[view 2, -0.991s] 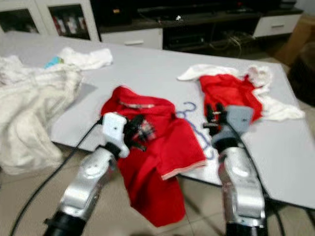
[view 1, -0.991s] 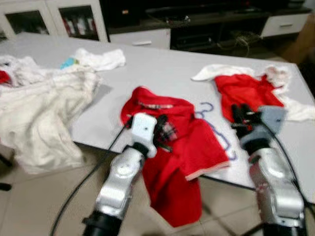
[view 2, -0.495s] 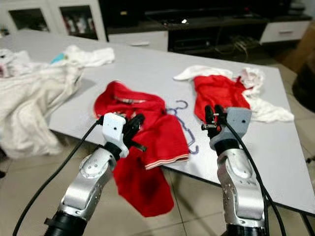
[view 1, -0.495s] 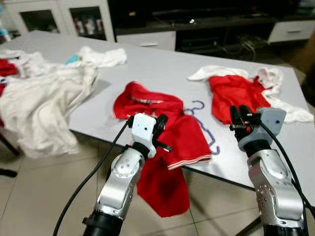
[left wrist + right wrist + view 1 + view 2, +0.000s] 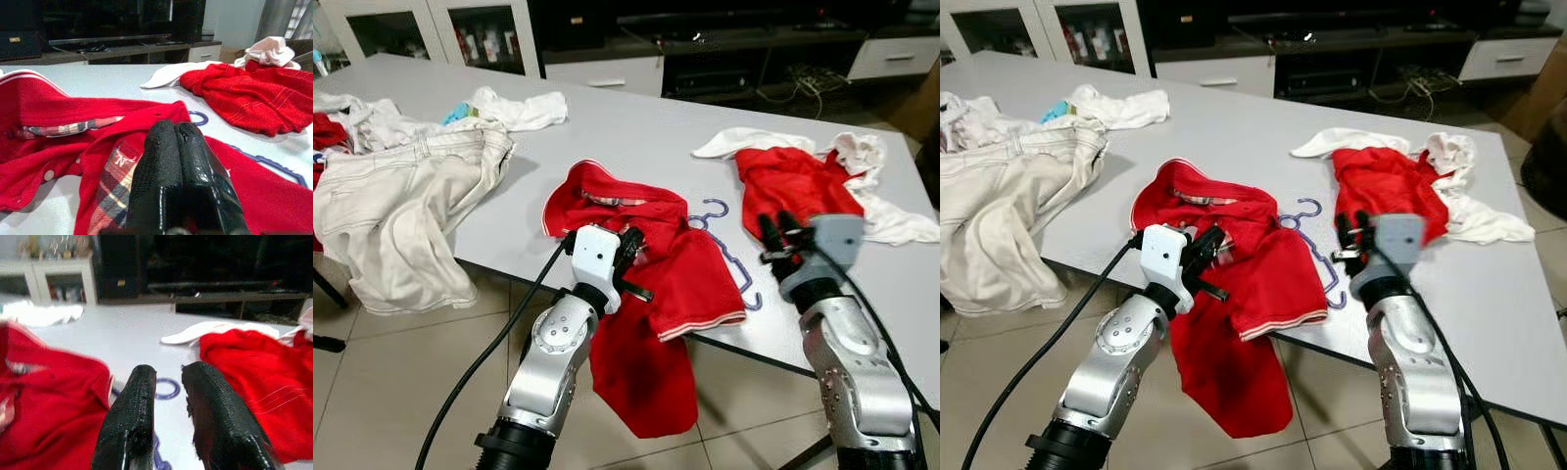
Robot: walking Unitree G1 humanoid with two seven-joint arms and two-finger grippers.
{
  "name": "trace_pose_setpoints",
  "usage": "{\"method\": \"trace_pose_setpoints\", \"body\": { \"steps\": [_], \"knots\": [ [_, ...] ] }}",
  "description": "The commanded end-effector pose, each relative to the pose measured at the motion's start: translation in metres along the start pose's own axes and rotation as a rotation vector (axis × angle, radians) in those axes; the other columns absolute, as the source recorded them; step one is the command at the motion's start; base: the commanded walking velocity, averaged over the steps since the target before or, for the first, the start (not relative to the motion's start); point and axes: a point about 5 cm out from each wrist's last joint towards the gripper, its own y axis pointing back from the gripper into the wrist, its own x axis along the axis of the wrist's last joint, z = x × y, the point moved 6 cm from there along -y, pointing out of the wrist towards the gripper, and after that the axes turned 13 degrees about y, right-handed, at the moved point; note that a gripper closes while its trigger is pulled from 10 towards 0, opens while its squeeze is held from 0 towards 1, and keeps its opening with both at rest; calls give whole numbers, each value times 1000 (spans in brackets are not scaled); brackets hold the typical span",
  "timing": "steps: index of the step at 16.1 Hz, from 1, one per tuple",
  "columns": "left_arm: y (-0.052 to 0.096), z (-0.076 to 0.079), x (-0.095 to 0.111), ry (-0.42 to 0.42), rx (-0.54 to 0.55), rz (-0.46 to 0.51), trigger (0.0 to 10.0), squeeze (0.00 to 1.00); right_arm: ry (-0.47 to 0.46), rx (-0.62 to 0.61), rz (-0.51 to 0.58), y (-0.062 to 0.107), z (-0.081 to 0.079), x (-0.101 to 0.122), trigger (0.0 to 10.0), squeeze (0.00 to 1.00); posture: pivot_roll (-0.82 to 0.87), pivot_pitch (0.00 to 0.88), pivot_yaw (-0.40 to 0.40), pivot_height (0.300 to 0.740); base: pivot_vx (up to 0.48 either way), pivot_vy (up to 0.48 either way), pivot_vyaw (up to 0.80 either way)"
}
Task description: Hang hanger
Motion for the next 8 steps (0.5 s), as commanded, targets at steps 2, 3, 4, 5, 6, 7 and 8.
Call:
{"method": "trace_pose_setpoints", "body": {
  "steps": [2,3,4,5,6,7,8],
  "knots": [
    [0,-3,-2,-8,6,-12,10000,0,7,-23,-96,-2,6,-18,10000,0,-144,0,24,740,0,0,0],
    [0,-2,-2,-9,6,-13,10000,0,13,-33,-118,-4,8,-21,10000,0,-144,0,24,740,0,0,0],
    [0,-2,-3,-16,3,-17,10000,0,36,-2,-192,-8,6,-29,10000,0,-145,0,25,740,0,0,0],
    [0,-2,-3,-21,1,-20,10000,0,48,24,-228,-10,3,-33,10000,0,-145,0,25,740,0,0,0],
    [0,-2,-3,-25,-1,-21,10000,0,55,36,-239,-11,2,-34,10000,0,-143,0,24,740,0,0,0],
    [0,-2,-3,-27,-2,-21,10000,0,60,41,-245,-12,2,-34,10000,0,-143,0,24,740,0,0,0],
    [0,-1,-4,-36,-7,-28,10000,0,76,53,-258,-15,2,-34,10000,0,-142,0,22,740,0,0,0]
  ]
}}
